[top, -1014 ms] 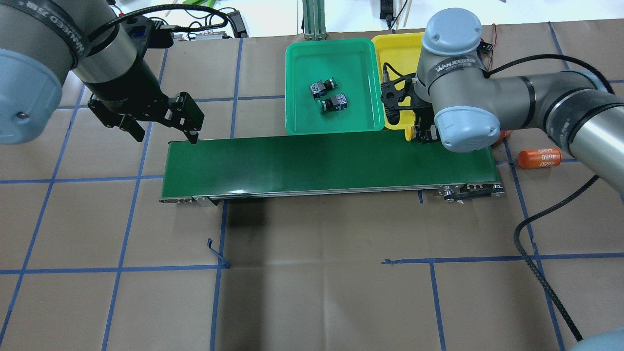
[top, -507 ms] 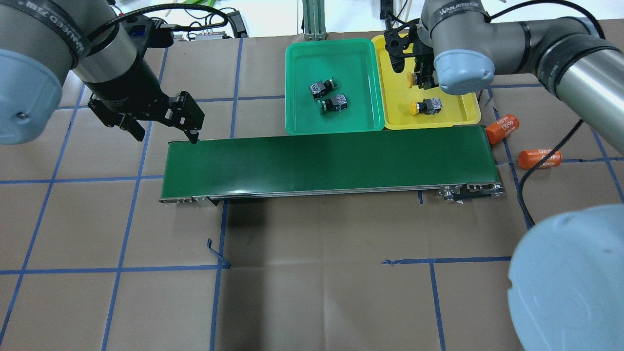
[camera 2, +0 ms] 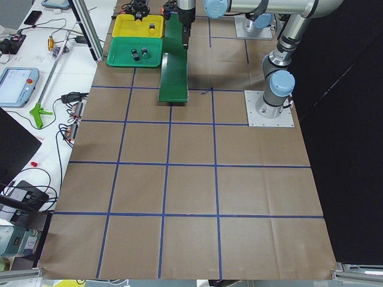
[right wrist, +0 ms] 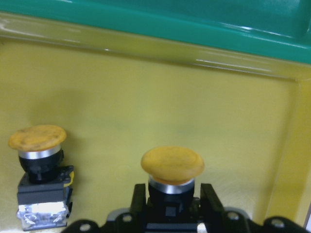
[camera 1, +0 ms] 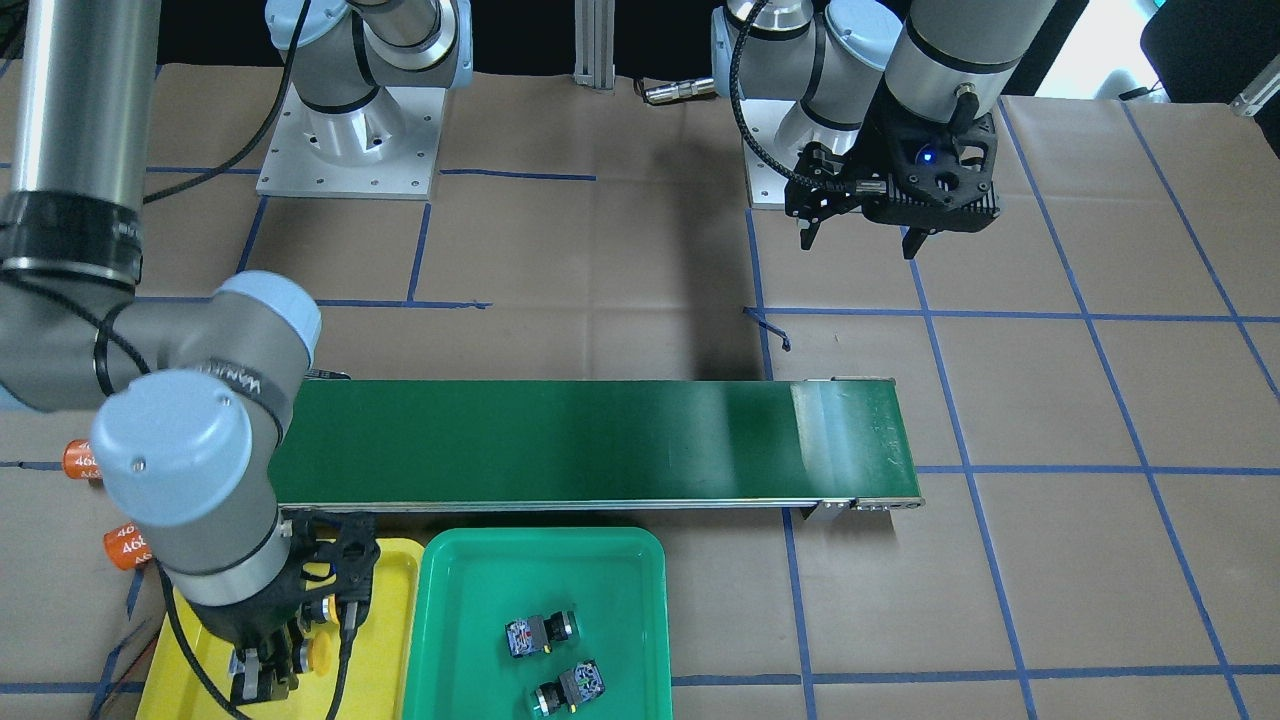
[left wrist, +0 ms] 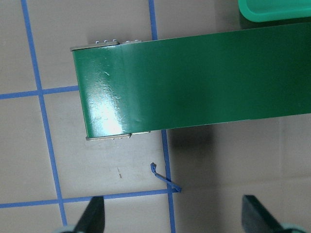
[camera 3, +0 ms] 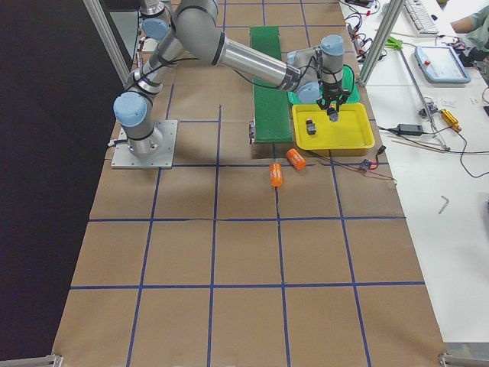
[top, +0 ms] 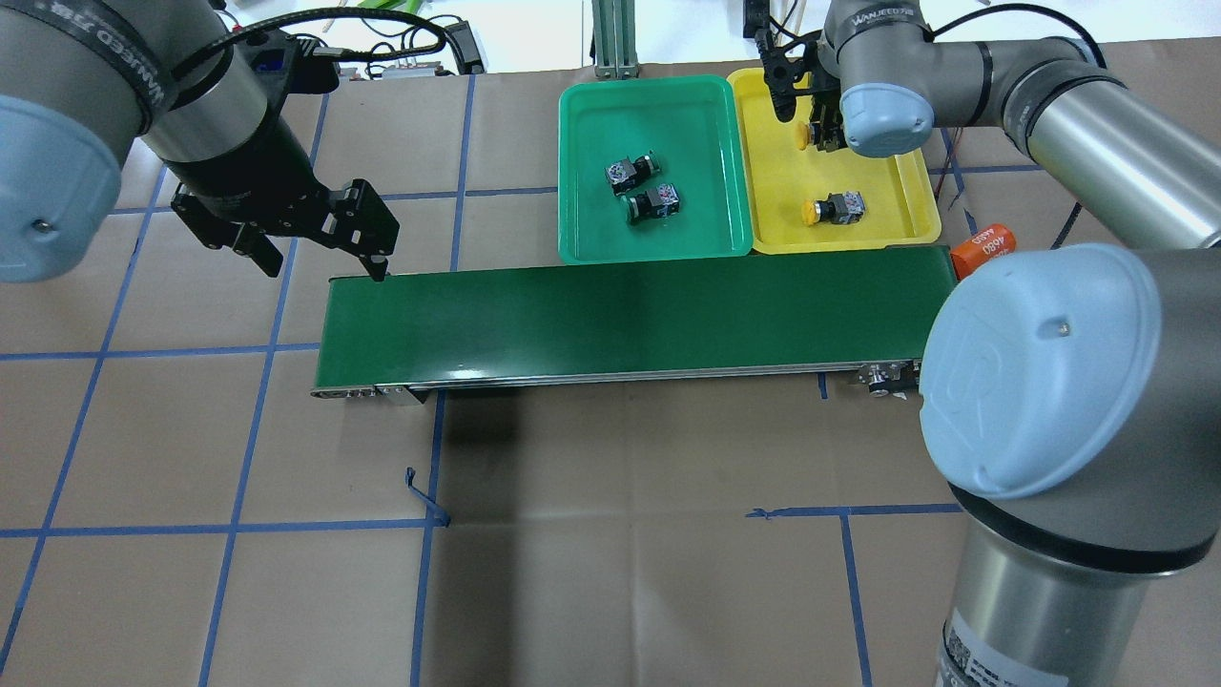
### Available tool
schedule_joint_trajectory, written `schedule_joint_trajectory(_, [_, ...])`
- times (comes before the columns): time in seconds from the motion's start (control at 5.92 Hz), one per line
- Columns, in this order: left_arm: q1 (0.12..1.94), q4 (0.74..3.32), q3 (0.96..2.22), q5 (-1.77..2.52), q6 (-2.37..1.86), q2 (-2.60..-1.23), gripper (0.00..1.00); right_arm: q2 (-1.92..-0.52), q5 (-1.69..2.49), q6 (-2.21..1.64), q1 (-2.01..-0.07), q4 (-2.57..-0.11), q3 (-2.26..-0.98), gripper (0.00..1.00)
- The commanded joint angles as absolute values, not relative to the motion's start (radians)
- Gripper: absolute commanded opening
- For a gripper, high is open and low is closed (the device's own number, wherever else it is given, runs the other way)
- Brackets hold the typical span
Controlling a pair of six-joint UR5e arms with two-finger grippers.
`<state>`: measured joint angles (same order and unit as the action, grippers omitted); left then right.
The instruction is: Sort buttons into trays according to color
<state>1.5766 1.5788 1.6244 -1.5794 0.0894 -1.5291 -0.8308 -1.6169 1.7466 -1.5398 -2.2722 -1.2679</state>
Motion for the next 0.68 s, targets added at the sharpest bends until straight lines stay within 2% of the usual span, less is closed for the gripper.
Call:
schedule_joint_trajectory(0.0, [1.575,1.578,1.624,-1.580,0.091,-1.529,0.99,-0.850,-1.608,1.721,-1.529,-2.260,-1.265,1.00])
schedule_joint_trajectory(0.17, [1.575,1.578,1.624,-1.580,0.091,-1.529,0.99,-0.914,-1.602,1.668,-1.531,-2.209,-1.275,1.00])
schedule_joint_trajectory(0.51, [1.575,1.578,1.624,-1.580,0.091,-1.529,0.99,-1.151,-1.598,1.317,-1.545,-1.875,-1.322,1.00])
